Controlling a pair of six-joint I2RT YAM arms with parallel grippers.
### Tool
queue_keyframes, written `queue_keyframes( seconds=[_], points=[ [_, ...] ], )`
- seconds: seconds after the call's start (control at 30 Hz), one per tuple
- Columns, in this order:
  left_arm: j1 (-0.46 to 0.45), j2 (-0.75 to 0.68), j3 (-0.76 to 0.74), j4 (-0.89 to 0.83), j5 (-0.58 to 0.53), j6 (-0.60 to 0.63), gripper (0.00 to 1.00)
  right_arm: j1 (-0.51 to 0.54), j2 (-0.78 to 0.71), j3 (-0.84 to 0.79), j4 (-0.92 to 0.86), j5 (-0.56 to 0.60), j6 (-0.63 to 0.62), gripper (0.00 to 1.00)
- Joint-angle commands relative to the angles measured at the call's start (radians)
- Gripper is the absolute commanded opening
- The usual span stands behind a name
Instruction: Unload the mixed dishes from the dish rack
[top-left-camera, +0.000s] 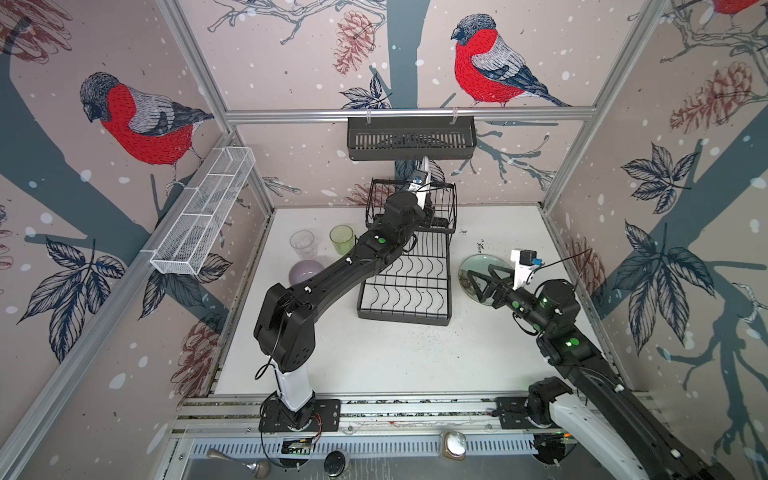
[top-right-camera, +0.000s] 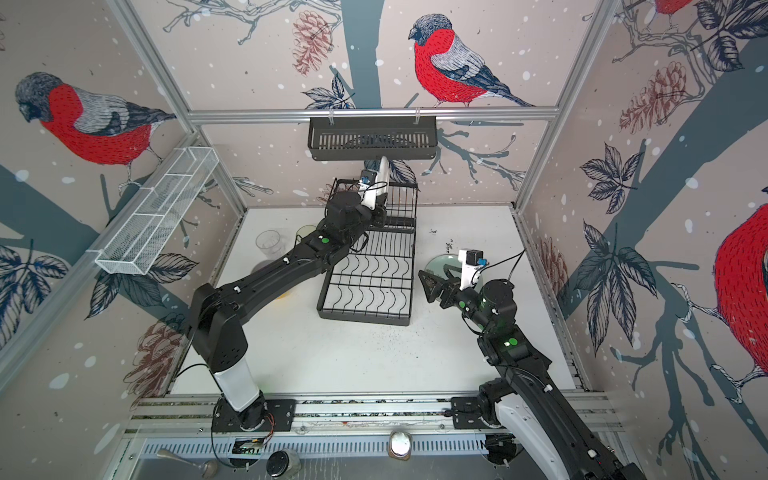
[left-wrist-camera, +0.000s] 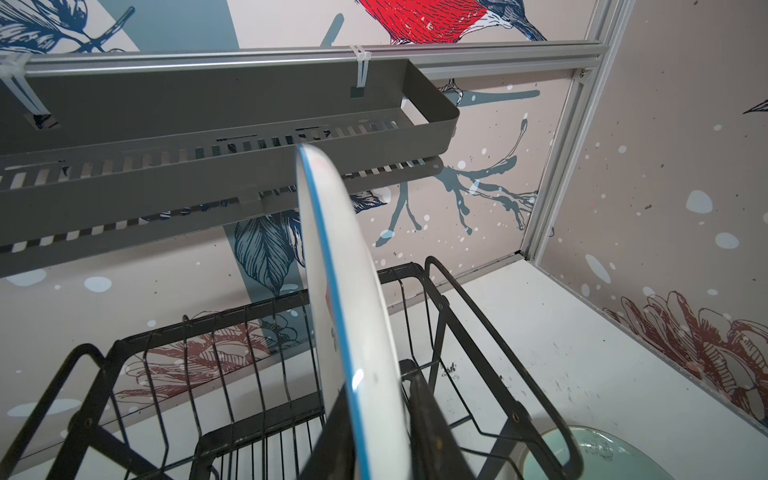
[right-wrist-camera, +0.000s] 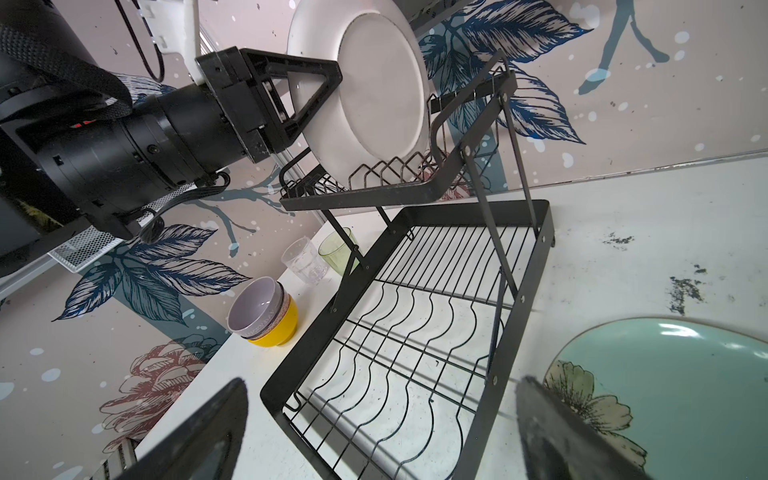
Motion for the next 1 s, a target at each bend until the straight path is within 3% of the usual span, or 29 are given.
queue_keyframes(
  seconds=[0.0, 0.97],
  points=[
    [-0.004, -0.013, -0.001, 0.050, -0.030, 0.016, 0.21, 0.000, -0.002, 0.002, 0.010, 0.006, -0.007, 0.99],
    [-0.032, 0.005, 0.018, 0.041, -0.150, 0.092, 0.09, -0.004, 0.011, 0.002, 0.006, 0.017, 0.004, 0.99]
  ],
)
